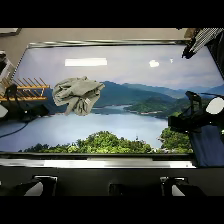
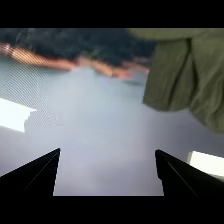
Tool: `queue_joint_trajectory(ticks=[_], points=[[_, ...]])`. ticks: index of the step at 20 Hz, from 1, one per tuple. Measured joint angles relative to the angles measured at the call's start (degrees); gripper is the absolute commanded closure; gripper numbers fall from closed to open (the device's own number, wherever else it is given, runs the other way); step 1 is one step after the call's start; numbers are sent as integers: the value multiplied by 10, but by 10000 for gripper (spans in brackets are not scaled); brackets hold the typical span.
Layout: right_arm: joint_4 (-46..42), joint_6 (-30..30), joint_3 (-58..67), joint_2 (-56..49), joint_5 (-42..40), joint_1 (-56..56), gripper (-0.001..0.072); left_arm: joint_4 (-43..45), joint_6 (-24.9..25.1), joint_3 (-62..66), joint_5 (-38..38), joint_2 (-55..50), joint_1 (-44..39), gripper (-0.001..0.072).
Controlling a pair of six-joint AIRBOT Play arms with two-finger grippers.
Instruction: Fold the clothes and pants, and hang the long-sleeved shirts on hangers.
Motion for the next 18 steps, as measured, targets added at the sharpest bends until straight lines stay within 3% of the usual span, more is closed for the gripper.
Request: queue_joint_trajectory(ticks=[9,10,11,12,13,18], points=[[-1,2,0,0,-3,0,663,71,48,348,21,-369,-123,29],[-2,2,0,0,-3,0,663,75,47,372,13,-400,-129,125],[-2,2,0,0,-5,0,663,75,45,389,5,-422,-132,316],[-2,2,0,0,-7,0,663,76,43,405,-5,-441,-135,631],[-2,2,0,0,-9,0,663,76,42,418,-15,-453,-137,693],[-2,15,0,0,-15,0,663,76,40,468,-117,-464,-144,697]])
